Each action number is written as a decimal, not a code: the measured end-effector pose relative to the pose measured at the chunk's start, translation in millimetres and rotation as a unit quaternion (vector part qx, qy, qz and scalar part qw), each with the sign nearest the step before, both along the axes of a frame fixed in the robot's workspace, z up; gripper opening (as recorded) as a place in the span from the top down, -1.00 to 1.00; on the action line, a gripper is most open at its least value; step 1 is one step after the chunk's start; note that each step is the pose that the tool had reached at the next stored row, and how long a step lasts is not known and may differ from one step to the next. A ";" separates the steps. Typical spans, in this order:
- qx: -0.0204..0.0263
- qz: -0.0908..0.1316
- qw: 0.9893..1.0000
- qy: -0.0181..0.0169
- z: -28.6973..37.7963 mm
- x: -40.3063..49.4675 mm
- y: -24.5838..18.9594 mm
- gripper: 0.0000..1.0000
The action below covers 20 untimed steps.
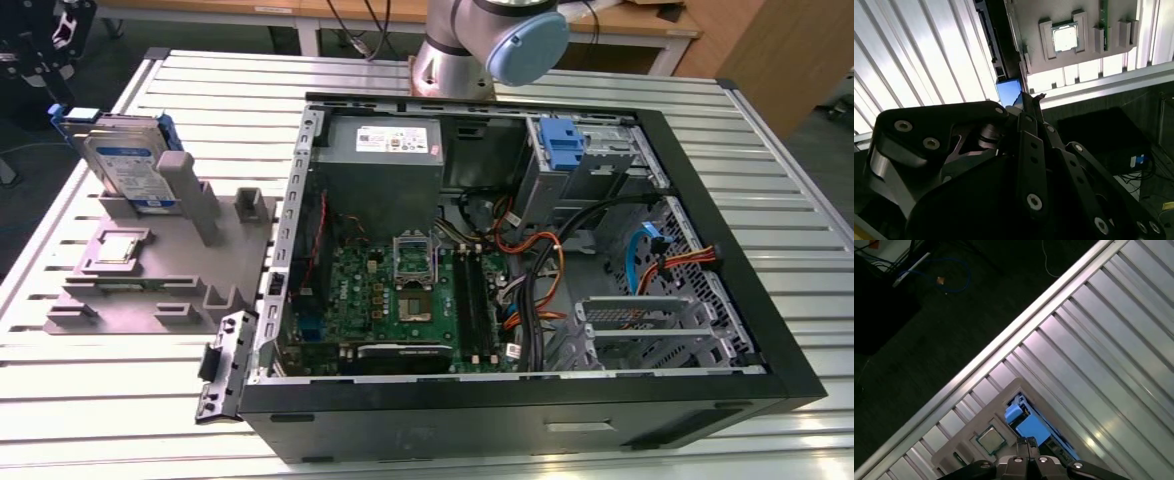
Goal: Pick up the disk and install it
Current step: 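Pick up the disk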
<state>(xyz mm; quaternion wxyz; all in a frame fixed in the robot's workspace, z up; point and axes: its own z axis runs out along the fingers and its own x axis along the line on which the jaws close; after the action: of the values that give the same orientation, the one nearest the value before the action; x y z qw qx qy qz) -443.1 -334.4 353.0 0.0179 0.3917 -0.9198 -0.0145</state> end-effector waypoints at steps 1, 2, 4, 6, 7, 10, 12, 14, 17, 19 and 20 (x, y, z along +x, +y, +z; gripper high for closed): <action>0.000 0.008 1.000 0.000 0.0 0.0 0.0 0.80; 0.000 0.017 1.000 0.000 0.0 0.0 0.0 0.80; 0.000 0.034 0.999 0.000 0.0 0.0 0.0 0.80; 0.000 0.051 0.999 0.000 -0.1 0.0 0.0 0.80; 0.000 0.059 0.998 0.000 0.0 0.0 0.0 0.80; 0.000 0.083 0.997 0.000 -0.1 0.0 0.0 0.80; 0.000 0.098 0.995 0.000 -0.1 0.0 0.0 0.80; 0.000 0.109 0.994 0.000 0.0 0.0 0.0 0.80; 0.000 0.116 0.993 -0.003 0.0 0.0 0.0 0.80; -0.001 0.120 0.993 -0.006 -0.1 0.0 0.0 0.80; -0.001 0.123 0.992 -0.008 -0.2 0.0 0.0 0.80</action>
<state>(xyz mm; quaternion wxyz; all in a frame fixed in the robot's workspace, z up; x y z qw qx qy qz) -443.1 -334.4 352.8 0.0129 0.5018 -0.8648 -0.0084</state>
